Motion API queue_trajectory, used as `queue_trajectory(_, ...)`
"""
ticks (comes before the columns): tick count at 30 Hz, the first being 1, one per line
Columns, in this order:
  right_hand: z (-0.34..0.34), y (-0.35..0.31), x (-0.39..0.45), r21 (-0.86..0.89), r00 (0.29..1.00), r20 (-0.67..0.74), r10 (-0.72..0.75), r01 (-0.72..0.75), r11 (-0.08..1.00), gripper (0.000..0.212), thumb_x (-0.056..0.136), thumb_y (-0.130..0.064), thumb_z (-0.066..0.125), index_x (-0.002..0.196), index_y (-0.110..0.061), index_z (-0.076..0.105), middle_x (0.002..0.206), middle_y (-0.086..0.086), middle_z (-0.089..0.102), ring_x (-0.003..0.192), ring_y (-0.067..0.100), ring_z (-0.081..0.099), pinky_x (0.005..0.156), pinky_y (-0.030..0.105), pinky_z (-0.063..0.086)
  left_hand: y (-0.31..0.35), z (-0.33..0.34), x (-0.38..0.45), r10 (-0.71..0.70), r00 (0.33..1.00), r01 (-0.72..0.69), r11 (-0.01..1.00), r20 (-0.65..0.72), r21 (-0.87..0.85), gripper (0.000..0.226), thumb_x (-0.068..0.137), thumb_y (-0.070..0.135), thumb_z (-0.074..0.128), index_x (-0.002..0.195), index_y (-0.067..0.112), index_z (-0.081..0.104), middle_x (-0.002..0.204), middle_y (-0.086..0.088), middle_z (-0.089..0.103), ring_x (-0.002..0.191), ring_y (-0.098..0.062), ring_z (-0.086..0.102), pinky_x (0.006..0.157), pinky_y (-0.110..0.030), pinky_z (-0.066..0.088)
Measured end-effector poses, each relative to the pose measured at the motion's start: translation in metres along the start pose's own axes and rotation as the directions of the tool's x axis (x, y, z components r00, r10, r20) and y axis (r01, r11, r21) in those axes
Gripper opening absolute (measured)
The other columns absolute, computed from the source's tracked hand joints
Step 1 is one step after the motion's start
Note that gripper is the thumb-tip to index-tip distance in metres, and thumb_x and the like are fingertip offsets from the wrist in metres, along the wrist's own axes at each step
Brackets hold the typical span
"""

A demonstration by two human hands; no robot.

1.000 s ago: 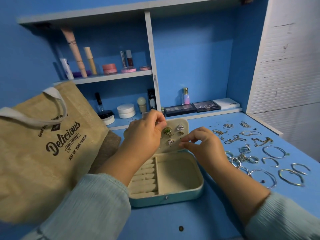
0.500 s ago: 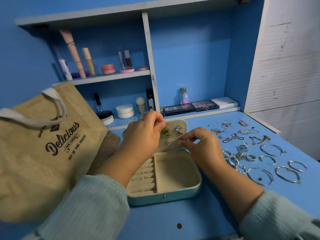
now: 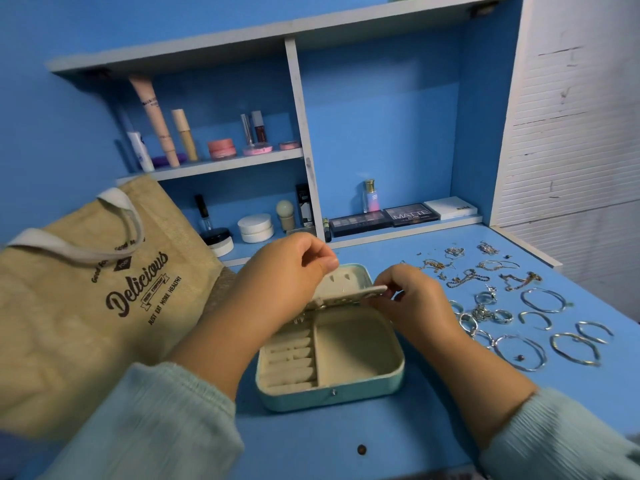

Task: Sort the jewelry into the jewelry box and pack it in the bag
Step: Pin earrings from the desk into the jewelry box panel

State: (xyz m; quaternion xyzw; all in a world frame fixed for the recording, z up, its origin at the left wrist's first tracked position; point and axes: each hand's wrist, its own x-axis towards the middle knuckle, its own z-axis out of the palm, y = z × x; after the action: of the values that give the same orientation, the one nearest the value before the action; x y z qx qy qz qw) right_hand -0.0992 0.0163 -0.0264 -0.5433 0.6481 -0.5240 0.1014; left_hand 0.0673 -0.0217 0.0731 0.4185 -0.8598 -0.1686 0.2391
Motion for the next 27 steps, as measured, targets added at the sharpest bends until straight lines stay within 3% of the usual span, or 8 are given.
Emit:
queue_trajectory(4, -0.002, 0.007, -0.001, -0.093, 0.991, 0.049, -0.123, 0.127, 0.987, 0.023, 0.069, 0.004, 0.072, 0.070, -0.016, 0.060, 0.070, -0.013, 0.050, 0.067, -0.002, 0.050, 0.059, 0.008, 0.036, 0.008, -0.006, 0.015, -0.053, 0.988, 0.055, 0.998, 0.146, -0.009, 0.012, 0.086, 0.034, 0.064, 0.074, 0.036, 0.061, 0.083, 0.019, 0.063, 0.081, 0.000, 0.058, 0.071, -0.018, 0.045)
queue_trajectory(10, -0.006, 0.011, -0.002, -0.095, 0.973, 0.105, -0.207, 0.217, 0.972, 0.020, 0.067, 0.009, 0.070, 0.072, -0.008, 0.062, 0.075, -0.013, 0.048, 0.068, 0.001, 0.048, 0.060, 0.017, 0.043, 0.002, 0.010, 0.037, -0.160, 0.926, 0.133, 0.986, 0.341, 0.101, 0.007, 0.084, 0.029, 0.067, 0.077, 0.031, 0.067, 0.077, 0.015, 0.063, 0.077, -0.003, 0.057, 0.061, -0.016, 0.042)
queue_trajectory(16, -0.007, 0.010, -0.002, -0.099, 0.970, 0.119, -0.214, 0.226, 0.969, 0.017, 0.068, 0.007, 0.069, 0.074, -0.008, 0.062, 0.076, -0.006, 0.049, 0.068, 0.013, 0.048, 0.061, 0.028, 0.045, -0.001, 0.027, 0.048, -0.158, 0.898, 0.106, 0.984, 0.412, 0.146, 0.005, 0.087, 0.030, 0.063, 0.084, 0.030, 0.067, 0.079, 0.014, 0.062, 0.076, -0.001, 0.055, 0.062, -0.014, 0.040)
queue_trajectory(27, -0.010, 0.005, -0.003, -0.106, 0.971, 0.131, -0.201, 0.216, 0.971, 0.014, 0.071, 0.003, 0.069, 0.076, -0.009, 0.063, 0.079, -0.006, 0.049, 0.072, 0.015, 0.048, 0.064, 0.024, 0.042, -0.001, 0.044, 0.052, -0.109, 0.895, 0.064, 0.991, 0.432, 0.117, 0.006, 0.085, 0.027, 0.065, 0.082, 0.032, 0.067, 0.082, 0.013, 0.064, 0.074, 0.000, 0.054, 0.063, -0.014, 0.039)
